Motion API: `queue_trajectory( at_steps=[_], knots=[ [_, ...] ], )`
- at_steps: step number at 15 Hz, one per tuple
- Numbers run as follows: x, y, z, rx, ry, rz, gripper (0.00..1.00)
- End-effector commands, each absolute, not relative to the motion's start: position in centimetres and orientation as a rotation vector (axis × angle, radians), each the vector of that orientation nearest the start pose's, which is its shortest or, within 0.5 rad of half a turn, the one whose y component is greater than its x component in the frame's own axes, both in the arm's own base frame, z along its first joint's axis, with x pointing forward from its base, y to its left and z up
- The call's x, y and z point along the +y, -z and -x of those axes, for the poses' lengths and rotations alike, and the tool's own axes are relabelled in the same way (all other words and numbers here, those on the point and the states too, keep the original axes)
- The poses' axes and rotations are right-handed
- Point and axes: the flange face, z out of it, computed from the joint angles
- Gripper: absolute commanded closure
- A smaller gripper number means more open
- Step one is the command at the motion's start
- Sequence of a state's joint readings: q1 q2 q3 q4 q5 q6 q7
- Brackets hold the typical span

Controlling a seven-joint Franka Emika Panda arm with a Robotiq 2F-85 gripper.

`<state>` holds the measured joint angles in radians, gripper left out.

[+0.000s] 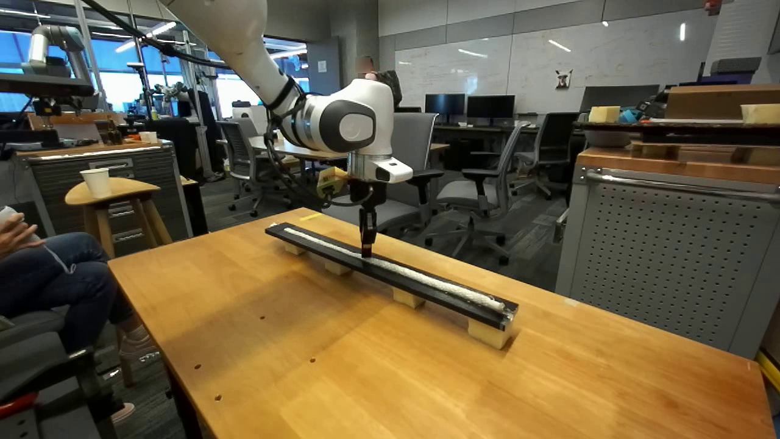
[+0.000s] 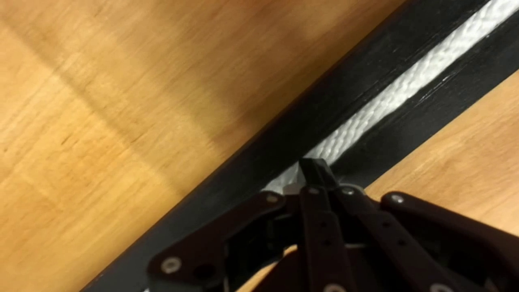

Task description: Lay the white object along the black object and press down on it

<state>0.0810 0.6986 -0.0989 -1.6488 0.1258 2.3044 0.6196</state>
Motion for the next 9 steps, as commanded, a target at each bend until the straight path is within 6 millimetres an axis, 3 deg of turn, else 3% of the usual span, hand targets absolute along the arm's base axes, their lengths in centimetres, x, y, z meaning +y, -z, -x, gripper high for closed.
queue_trajectory(
  at_steps=[1,6,9],
  knots=[
    [-0.75,-18.8,-69.07,1.076,-0.145,2.918,1.0],
    [-0.71,-18.15,-69.69,1.079,-0.188,2.913,1.0],
    [-0.47,-18.74,-69.57,1.077,-0.185,2.916,1.0]
  ],
)
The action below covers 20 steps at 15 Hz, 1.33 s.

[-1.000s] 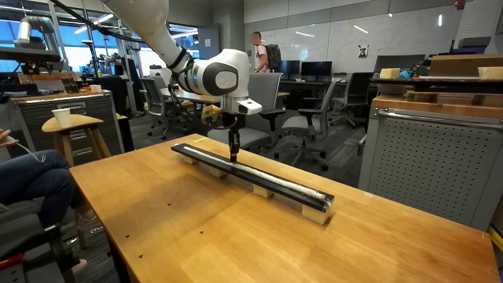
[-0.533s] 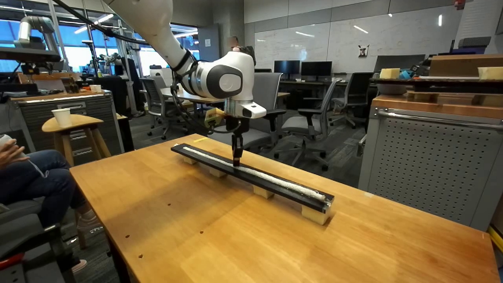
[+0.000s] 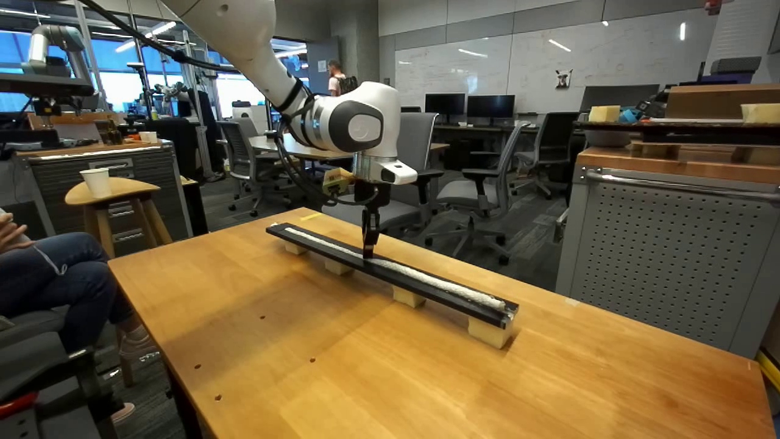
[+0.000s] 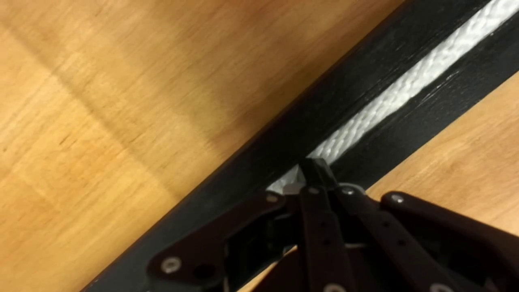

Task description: Lay the white object along the black object and press down on it

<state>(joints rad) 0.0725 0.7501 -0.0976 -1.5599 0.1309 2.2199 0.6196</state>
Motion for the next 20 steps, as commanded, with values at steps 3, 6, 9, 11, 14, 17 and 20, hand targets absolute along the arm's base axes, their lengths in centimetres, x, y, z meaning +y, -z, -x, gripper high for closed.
queue_trajectory(
  at_steps=[3,6,9,11,14,17,20],
  knots=[
    [-0.4,-20.0,-69.1,1.075,-0.146,2.91,1.0],
    [-0.6,-21.5,-68.4,1.079,-0.085,2.889,1.0],
    [-1.1,-22.5,-67.7,1.101,-0.015,2.855,1.0],
    [-1.7,-22.9,-67.2,1.116,0.015,2.839,1.0],
    [-2.5,-22.9,-66.6,1.134,0.001,2.846,1.0],
    [-3.2,-22.1,-66.6,1.143,-0.025,2.851,1.0],
    [-3.6,-21.5,-67.1,1.146,-0.04,2.854,1.0]
  ],
)
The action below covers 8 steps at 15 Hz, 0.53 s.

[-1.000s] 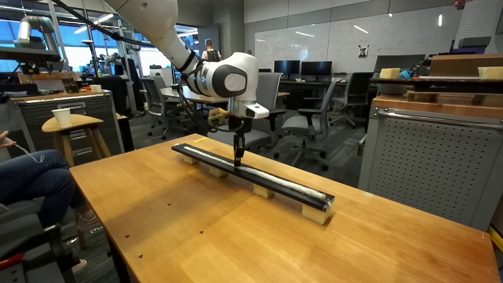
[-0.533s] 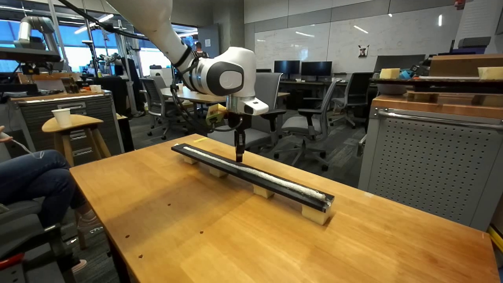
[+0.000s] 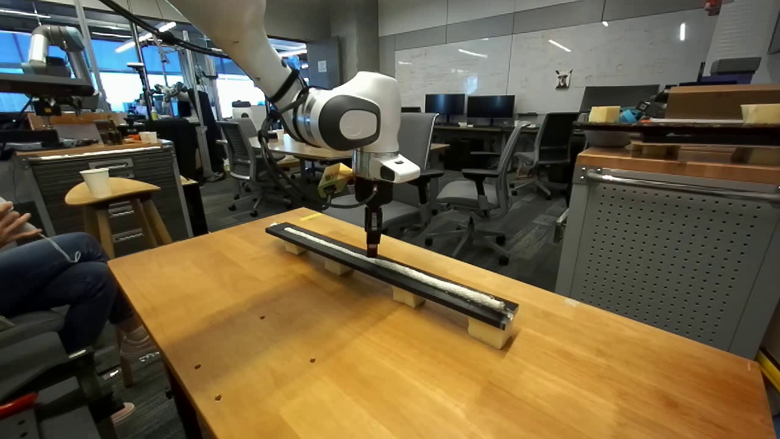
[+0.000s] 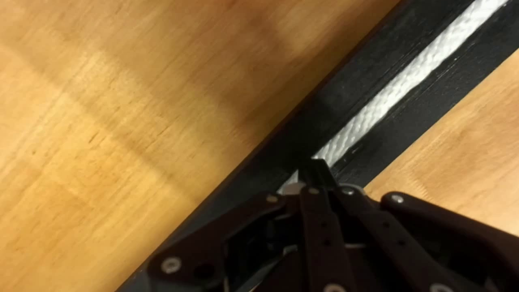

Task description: Lay the white object along the black object and press down on it

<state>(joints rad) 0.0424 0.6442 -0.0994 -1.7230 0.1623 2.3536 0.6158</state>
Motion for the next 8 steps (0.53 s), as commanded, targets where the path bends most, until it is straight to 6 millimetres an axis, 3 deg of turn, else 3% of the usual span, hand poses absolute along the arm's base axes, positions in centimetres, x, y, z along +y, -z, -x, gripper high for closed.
queue_trajectory(
  at_steps=[1,6,8],
  knots=[
    [-3.7,-21.2,-67.2,1.144,-0.05,2.857,1.0],
    [-4.7,-18.6,-68.4,1.147,-0.138,2.853,1.0],
    [-4.8,-18.6,-68.8,1.143,-0.168,2.85,1.0]
  ],
)
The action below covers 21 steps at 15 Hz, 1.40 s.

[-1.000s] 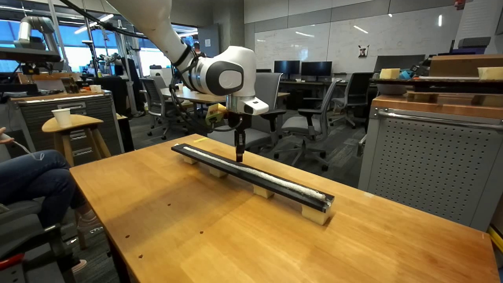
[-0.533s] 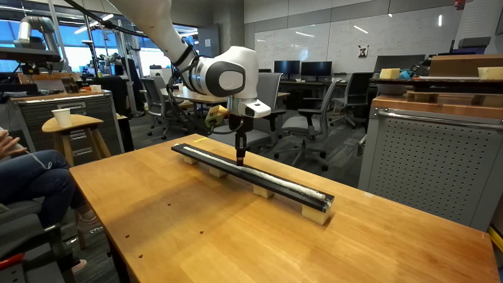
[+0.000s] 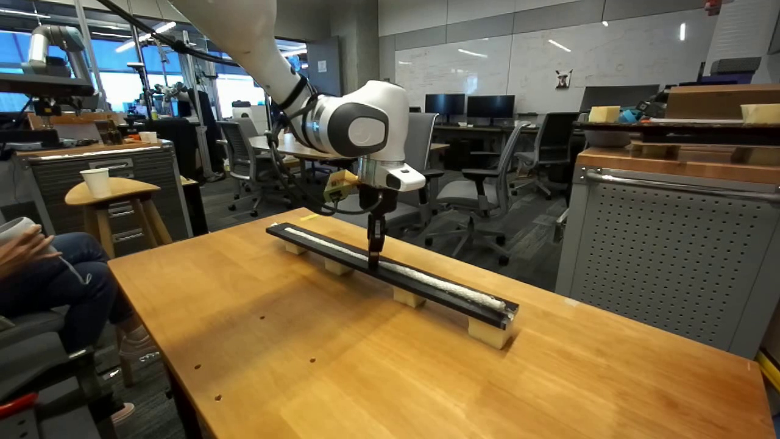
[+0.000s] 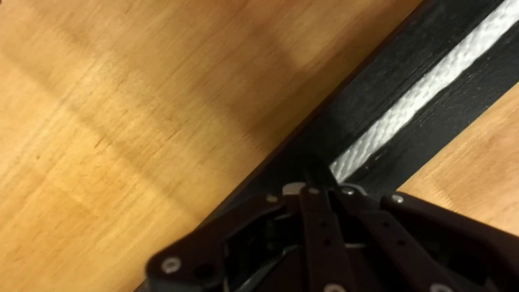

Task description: Lay the white object along the black object and press down on it

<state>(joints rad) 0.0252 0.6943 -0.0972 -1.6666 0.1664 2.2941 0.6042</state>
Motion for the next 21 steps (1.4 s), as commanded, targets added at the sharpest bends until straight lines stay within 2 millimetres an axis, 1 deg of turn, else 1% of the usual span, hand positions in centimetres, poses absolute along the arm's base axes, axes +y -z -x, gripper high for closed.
queue_trajectory(
  at_steps=[1,3,7,11,14,17,21],
  knots=[
    [-4.8,-18.7,-69.0,1.142,-0.179,2.851,1.0],
    [-4.7,-19.1,-69.0,1.142,-0.19,2.859,1.0],
    [-3.9,-20.4,-68.5,1.124,-0.156,2.916,1.0],
    [-2.8,-21.4,-67.7,1.033,-0.141,3.046,1.0],
    [-2.5,-22.1,-67.5,0.948,-0.133,3.114,1.0],
    [-2.8,-23.0,-67.8,0.928,-0.071,3.124,1.0],
    [-4.3,-23.3,-68.5,0.982,-0.012,3.122,1.0]
  ],
)
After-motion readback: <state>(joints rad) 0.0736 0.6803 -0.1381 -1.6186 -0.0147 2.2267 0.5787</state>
